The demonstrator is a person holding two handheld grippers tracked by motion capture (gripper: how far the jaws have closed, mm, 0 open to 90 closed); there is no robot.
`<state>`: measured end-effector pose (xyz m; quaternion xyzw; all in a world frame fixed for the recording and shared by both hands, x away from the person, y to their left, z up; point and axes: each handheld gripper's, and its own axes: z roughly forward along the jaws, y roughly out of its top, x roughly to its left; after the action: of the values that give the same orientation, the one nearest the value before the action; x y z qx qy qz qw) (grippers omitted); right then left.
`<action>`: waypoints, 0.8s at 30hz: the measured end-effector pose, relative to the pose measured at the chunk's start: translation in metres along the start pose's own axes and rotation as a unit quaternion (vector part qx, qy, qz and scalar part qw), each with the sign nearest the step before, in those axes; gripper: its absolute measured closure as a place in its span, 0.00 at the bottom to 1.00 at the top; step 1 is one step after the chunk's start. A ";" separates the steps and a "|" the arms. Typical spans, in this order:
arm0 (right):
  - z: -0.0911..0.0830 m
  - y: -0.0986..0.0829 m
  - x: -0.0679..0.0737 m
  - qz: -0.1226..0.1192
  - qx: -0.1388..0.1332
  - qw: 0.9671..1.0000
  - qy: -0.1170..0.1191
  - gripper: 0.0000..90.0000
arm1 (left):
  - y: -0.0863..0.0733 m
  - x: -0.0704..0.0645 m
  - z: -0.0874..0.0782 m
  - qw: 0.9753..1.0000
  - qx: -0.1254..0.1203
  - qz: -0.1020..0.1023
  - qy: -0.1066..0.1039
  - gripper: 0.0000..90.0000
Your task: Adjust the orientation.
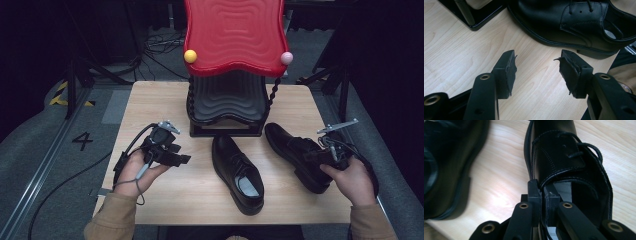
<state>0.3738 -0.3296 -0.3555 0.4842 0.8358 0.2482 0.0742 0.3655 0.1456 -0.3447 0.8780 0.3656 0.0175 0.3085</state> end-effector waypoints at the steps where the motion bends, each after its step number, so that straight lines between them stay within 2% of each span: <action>1: -0.004 0.000 0.003 -0.002 0.000 1.000 0.001 0.97 | 0.001 0.000 0.001 1.000 -0.001 0.001 -0.001 0.52; 6: -0.018 -0.003 0.019 -0.019 0.000 1.000 0.003 0.97 | 0.007 -0.001 0.004 1.000 -0.001 0.009 -0.006 0.52; 12: -0.022 -0.003 0.036 -0.039 0.004 0.999 0.019 0.97 | 0.012 -0.003 0.012 1.000 0.007 0.015 -0.012 0.52; 17: -0.016 0.000 0.049 -0.060 0.002 0.998 0.025 0.97 | 0.012 -0.003 0.012 1.000 0.008 0.013 -0.012 0.52; 24: 0.003 0.010 0.066 -0.086 -0.005 0.996 0.019 0.97 | 0.005 -0.002 0.008 1.000 0.008 0.005 -0.006 0.52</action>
<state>0.3483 -0.2688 -0.3455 0.4053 0.8742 0.2544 0.0822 0.3694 0.1378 -0.3481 0.8823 0.3595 0.0109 0.3035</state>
